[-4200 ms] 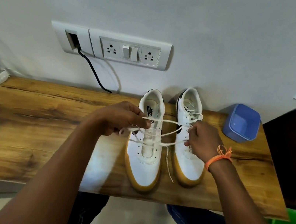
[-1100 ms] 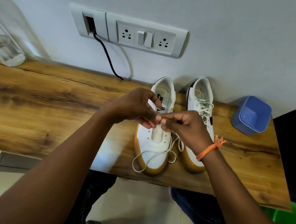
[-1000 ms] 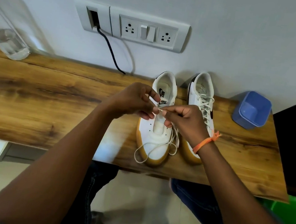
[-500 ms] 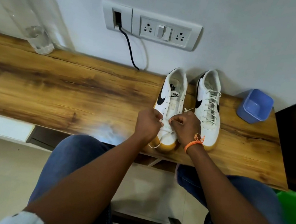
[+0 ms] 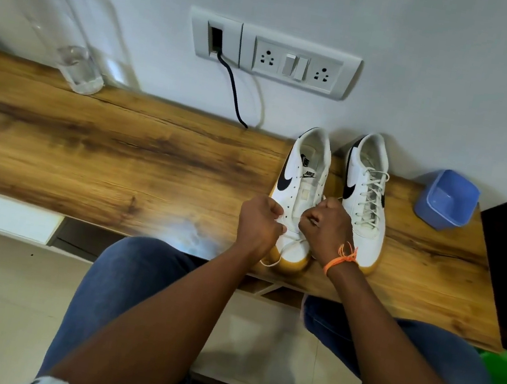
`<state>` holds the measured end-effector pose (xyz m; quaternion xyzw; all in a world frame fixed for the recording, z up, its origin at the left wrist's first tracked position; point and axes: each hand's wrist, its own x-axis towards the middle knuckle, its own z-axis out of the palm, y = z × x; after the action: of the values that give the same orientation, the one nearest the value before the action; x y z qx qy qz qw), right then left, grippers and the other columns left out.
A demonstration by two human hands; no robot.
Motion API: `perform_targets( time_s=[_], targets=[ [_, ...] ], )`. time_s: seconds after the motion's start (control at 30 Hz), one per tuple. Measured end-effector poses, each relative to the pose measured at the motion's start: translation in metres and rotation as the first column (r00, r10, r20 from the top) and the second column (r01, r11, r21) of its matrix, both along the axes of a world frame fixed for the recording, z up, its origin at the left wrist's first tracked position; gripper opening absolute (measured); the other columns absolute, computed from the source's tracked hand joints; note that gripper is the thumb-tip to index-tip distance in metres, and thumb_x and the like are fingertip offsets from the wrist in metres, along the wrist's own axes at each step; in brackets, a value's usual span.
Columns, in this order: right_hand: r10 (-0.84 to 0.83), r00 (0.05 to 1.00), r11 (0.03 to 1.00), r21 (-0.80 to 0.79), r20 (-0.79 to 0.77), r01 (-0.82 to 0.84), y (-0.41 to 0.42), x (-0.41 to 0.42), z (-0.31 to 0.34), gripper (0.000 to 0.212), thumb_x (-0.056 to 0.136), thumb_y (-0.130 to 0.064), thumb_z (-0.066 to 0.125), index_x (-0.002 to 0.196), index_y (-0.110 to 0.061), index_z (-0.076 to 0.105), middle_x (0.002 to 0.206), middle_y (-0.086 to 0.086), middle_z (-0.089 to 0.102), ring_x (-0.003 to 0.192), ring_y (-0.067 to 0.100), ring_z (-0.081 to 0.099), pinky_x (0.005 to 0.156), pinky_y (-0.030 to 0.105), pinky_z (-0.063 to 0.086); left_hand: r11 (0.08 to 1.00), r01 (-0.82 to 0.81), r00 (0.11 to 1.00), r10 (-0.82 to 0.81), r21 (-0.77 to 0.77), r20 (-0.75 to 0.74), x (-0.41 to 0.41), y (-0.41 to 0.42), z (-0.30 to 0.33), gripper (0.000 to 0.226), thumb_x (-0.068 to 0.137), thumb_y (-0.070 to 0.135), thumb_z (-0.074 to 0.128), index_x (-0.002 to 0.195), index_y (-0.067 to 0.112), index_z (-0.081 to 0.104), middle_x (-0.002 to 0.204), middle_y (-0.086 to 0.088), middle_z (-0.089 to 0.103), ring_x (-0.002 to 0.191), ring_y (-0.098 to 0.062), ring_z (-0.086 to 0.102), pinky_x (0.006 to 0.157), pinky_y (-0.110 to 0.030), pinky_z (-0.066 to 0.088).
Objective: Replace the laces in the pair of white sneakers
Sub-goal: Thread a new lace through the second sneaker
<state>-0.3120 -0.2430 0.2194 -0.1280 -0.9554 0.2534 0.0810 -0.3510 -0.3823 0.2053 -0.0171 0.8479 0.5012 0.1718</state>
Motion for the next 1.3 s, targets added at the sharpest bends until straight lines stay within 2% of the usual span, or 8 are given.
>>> perform_targets(
  time_s=[0.23, 0.33, 0.5, 0.6, 0.83, 0.97, 1.17, 1.3],
  targets=[
    [-0.121, 0.992, 0.932, -0.341, 0.038, 0.126, 0.003, -0.004, -0.011, 0.005, 0.078, -0.013, 0.079, 0.081, -0.01, 0.077, 0.104, 0.005, 0.035, 0.096, 0.01, 0.042, 0.081, 0.003, 0.038, 0.998, -0.049, 0.998, 0.048, 0.047, 0.032, 0.001, 0.0, -0.001, 0.032, 0.067, 0.002, 0.088, 0.096, 0.007, 0.076, 0.09, -0.003, 0.074, 0.077, -0.01, 0.068, 0.071, -0.015, 0.055],
    [-0.138, 0.982, 0.886, -0.427, 0.131, 0.182, 0.002, -0.009, -0.012, 0.009, 0.081, -0.011, 0.076, 0.087, -0.005, 0.076, 0.107, 0.005, 0.028, 0.097, 0.011, 0.038, 0.078, -0.006, 0.03, 0.996, -0.063, 0.996, 0.057, 0.071, 0.071, 0.0, -0.001, -0.004, 0.031, 0.067, 0.001, 0.087, 0.096, 0.006, 0.076, 0.092, -0.004, 0.075, 0.08, -0.011, 0.069, 0.073, -0.015, 0.055],
    [-0.105, 0.963, 0.862, -0.46, 0.248, 0.213, 0.003, -0.016, -0.014, 0.01, 0.085, -0.015, 0.072, 0.088, -0.006, 0.076, 0.11, 0.003, 0.024, 0.104, 0.013, 0.037, 0.1, 0.019, 0.033, 0.984, -0.099, 0.984, 0.075, 0.148, 0.159, -0.004, -0.006, -0.007, 0.028, 0.069, 0.0, 0.085, 0.095, 0.006, 0.077, 0.089, 0.0, 0.073, 0.081, -0.008, 0.068, 0.066, -0.007, 0.05],
    [-0.081, 0.949, 0.872, -0.439, 0.306, 0.216, 0.004, -0.019, -0.012, 0.007, 0.085, -0.014, 0.072, 0.085, -0.009, 0.076, 0.11, 0.003, 0.026, 0.102, 0.016, 0.038, 0.097, 0.022, 0.036, 0.978, -0.101, 0.979, 0.065, 0.18, 0.193, -0.004, -0.008, -0.01, 0.025, 0.07, 0.0, 0.084, 0.093, 0.007, 0.078, 0.088, 0.001, 0.074, 0.085, -0.011, 0.07, 0.073, -0.017, 0.055],
    [-0.074, 0.932, 0.972, -0.184, 0.354, 0.147, 0.002, -0.028, -0.015, 0.024, 0.083, -0.02, 0.071, 0.061, -0.028, 0.065, 0.108, 0.002, 0.029, 0.1, 0.028, 0.048, 0.096, 0.036, 0.045, 0.978, -0.104, 0.981, 0.072, 0.179, 0.177, -0.008, -0.004, -0.013, 0.017, 0.076, 0.004, 0.081, 0.093, 0.008, 0.079, 0.09, 0.0, 0.076, 0.082, -0.005, 0.069, 0.071, -0.011, 0.053],
    [-0.083, 0.918, 0.913, -0.339, 0.387, 0.225, 0.007, -0.029, -0.019, 0.029, 0.081, -0.015, 0.07, 0.057, -0.03, 0.066, 0.114, 0.0, 0.04, 0.108, 0.028, 0.051, 0.1, 0.04, 0.045, 0.962, -0.158, 0.967, 0.106, 0.222, 0.232, -0.007, -0.004, -0.014, 0.016, 0.075, 0.002, 0.081, 0.089, 0.009, 0.079, 0.086, -0.003, 0.076, 0.08, -0.013, 0.07, 0.077, -0.024, 0.058],
    [-0.183, 0.91, 0.726, -0.573, 0.373, 0.381, 0.007, -0.03, -0.029, 0.023, 0.076, -0.01, 0.075, 0.055, -0.021, 0.072, 0.118, 0.014, 0.058, 0.102, 0.027, 0.06, 0.084, 0.031, 0.049, 0.932, -0.242, 0.921, 0.134, 0.269, 0.365, -0.01, -0.006, -0.01, 0.016, 0.074, 0.0, 0.082, 0.085, 0.01, 0.078, 0.08, -0.006, 0.075, 0.062, -0.009, 0.064, 0.059, -0.022, 0.052],
    [-0.112, 0.894, 0.696, -0.608, 0.434, 0.382, 0.005, -0.03, -0.021, 0.016, 0.084, -0.001, 0.066, 0.073, -0.012, 0.069, 0.088, 0.005, 0.063, 0.092, 0.023, 0.059, 0.081, 0.028, 0.049, 0.916, -0.276, 0.896, 0.136, 0.29, 0.422, -0.01, -0.006, -0.01, 0.016, 0.076, -0.003, 0.08, 0.088, 0.006, 0.077, 0.07, -0.007, 0.07, 0.048, -0.007, 0.054, 0.049, -0.019, 0.046]
  ],
)
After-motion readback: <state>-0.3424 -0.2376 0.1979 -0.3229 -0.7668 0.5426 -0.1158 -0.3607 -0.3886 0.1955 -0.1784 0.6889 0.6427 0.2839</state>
